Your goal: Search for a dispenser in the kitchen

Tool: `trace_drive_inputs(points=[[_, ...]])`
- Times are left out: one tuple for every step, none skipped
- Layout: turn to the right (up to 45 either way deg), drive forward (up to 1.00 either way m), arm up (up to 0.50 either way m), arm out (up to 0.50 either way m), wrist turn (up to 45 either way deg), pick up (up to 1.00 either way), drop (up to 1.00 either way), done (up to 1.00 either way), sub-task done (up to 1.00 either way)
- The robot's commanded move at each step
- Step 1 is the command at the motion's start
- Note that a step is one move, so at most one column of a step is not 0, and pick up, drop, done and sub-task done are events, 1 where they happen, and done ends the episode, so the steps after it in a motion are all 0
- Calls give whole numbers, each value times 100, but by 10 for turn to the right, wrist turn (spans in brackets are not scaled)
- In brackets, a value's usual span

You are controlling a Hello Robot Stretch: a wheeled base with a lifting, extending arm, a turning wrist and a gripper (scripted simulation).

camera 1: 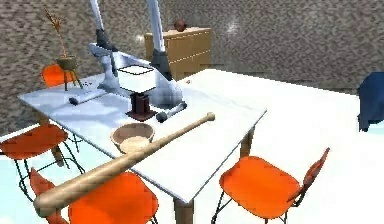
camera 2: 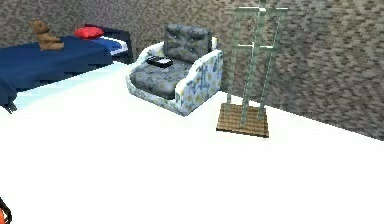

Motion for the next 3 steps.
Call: trace_drive_inputs(points=[[-90, 0, 0, 0, 0, 0, 0, 0, 0], [0, 20, 0, 0, 0, 0, 0, 0, 0], [-450, 0, 0, 0, 0, 0, 0, 0, 0]])
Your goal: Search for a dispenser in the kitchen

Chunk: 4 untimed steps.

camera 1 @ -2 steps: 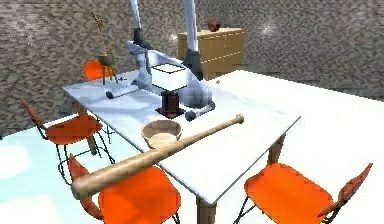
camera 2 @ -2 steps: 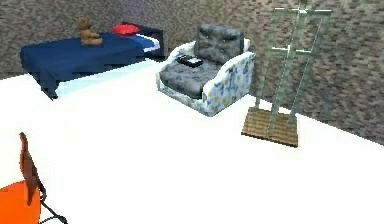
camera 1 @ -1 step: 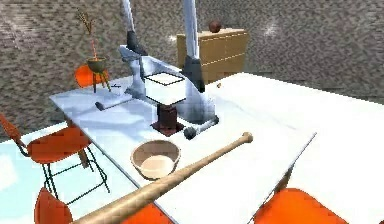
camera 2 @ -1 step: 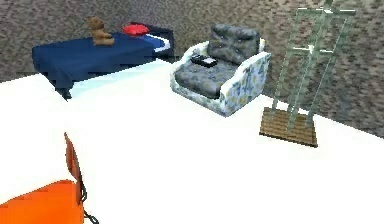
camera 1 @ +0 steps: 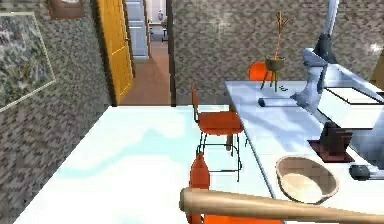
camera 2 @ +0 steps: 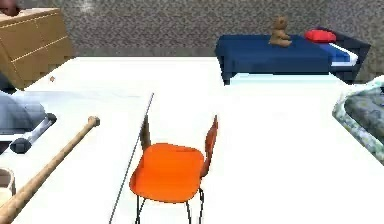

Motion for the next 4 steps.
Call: trace_drive_inputs(points=[[-420, 0, 0, 0, 0, 0, 0, 0, 0], [0, 40, 0, 0, 0, 0, 0, 0, 0], [330, 0, 0, 0, 0, 0, 0, 0, 0], [0, 100, 0, 0, 0, 0, 0, 0, 0]])
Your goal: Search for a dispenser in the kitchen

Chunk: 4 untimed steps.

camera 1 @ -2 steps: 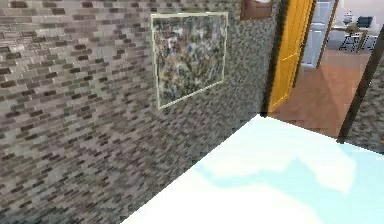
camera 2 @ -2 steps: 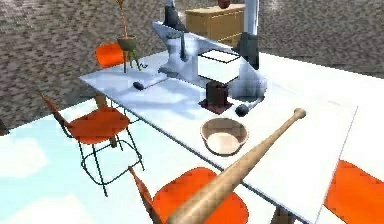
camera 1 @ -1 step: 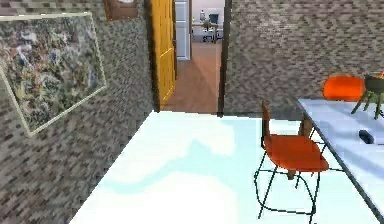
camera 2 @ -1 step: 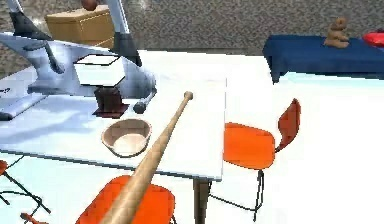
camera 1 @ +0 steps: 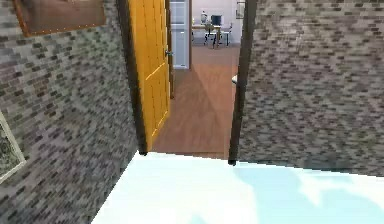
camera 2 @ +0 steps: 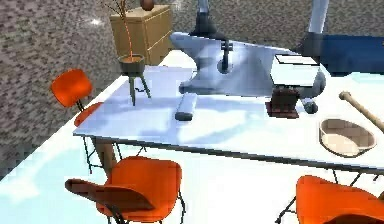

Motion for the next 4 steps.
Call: trace_drive_inputs(points=[[0, 100, 0, 0, 0, 0, 0, 0, 0], [0, 100, 0, 0, 0, 0, 0, 0, 0], [30, 0, 0, 0, 0, 0, 0, 0, 0], [60, 0, 0, 0, 0, 0, 0, 0, 0]])
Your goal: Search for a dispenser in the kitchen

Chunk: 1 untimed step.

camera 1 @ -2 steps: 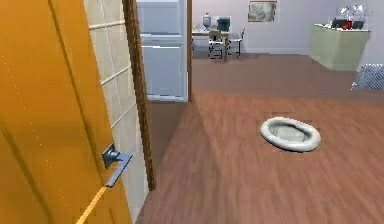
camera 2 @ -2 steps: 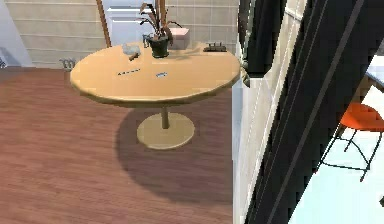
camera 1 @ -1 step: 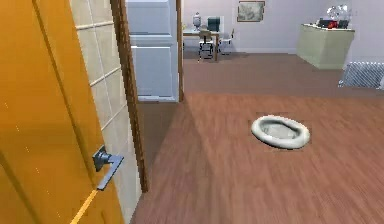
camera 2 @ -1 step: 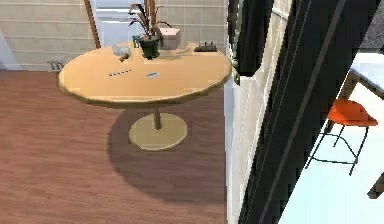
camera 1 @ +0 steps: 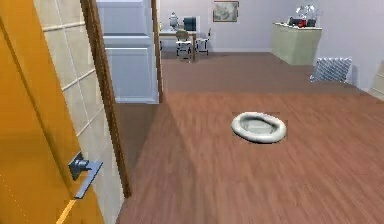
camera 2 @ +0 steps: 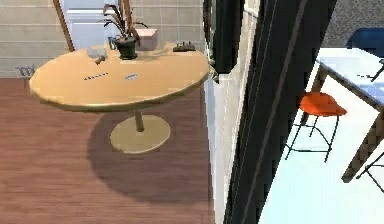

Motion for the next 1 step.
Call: trace_drive_inputs(points=[[0, 30, 0, 0, 0, 0, 0, 0, 0]])
